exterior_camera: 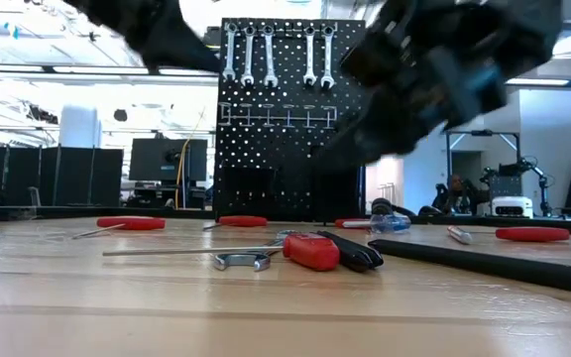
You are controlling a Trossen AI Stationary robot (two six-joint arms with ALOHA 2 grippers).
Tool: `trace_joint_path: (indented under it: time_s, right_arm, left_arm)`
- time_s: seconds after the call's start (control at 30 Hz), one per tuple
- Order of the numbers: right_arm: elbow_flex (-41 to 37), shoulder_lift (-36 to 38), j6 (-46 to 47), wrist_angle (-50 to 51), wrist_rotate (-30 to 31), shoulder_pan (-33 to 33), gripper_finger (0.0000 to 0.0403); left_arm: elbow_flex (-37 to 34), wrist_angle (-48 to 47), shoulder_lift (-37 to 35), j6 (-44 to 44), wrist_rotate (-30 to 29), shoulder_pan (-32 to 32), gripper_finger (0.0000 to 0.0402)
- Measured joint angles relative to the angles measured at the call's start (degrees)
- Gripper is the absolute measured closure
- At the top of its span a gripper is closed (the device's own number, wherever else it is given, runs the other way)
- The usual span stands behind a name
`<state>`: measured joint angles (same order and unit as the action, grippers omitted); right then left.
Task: Hang tools onto peg board
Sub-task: Hang the wrench on the peg board
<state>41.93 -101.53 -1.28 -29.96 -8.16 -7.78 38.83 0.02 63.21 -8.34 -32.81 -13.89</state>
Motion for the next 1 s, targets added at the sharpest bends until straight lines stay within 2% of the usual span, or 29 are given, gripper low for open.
trace_joint_path:
  time_s: [0.07, 0.17, 0.3, 0.47, 0.57, 0.7, 0.77, 0.9, 1.0]
  right_arm:
    - [2.9, -4.3, -2.5, 0.8, -2.3, 1.1, 0.0253]
    - [7.5, -9.2, -6.6, 4.8, -2.6, 1.9, 0.0213]
    - [13.4, -13.3, -9.0, 11.3, -2.6, 3.3, 0.0192]
    - [18.1, -15.2, -9.1, 16.9, -0.8, 5.2, 0.0202]
    - [19.1, -13.8, -9.4, 20.1, 5.0, 6.3, 0.0216]
    - [19.0, -9.3, -7.4, 22.9, 13.3, 7.5, 0.0233]
    - [18.9, -6.4, -5.5, 23.3, 13.6, 7.7, 0.0240]
    - [18.7, -4.3, -2.9, 26.4, 10.6, 5.7, 0.0248]
    - [18.6, -4.3, -2.6, 27.1, 10.0, 2.2, 0.0249]
  left_arm:
    - [0.0, -0.4, 3.7, -2.6, -2.0, -3.1, 0.0279]
    - [0.0, 0.6, 10.2, -4.9, -6.0, -6.4, 0.0279]
    - [0.0, 4.7, 18.6, -5.9, -7.9, -7.9, 0.0279]
    - [0.0, 12.6, 26.6, -5.2, -7.8, -8.0, 0.0279]
    - [0.0, 16.1, 29.1, -4.5, -7.0, -8.0, 0.0279]
    - [0.1, 16.2, 29.5, -4.4, -6.4, -8.0, 0.0279]
    - [0.1, 16.5, 29.4, -4.2, -4.7, -8.0, 0.0279]
    - [0.1, 17.7, 30.1, 1.7, 5.2, -7.9, 0.0279]
    - [0.1, 20.5, 32.2, 5.4, 7.1, -7.7, 0.0279]
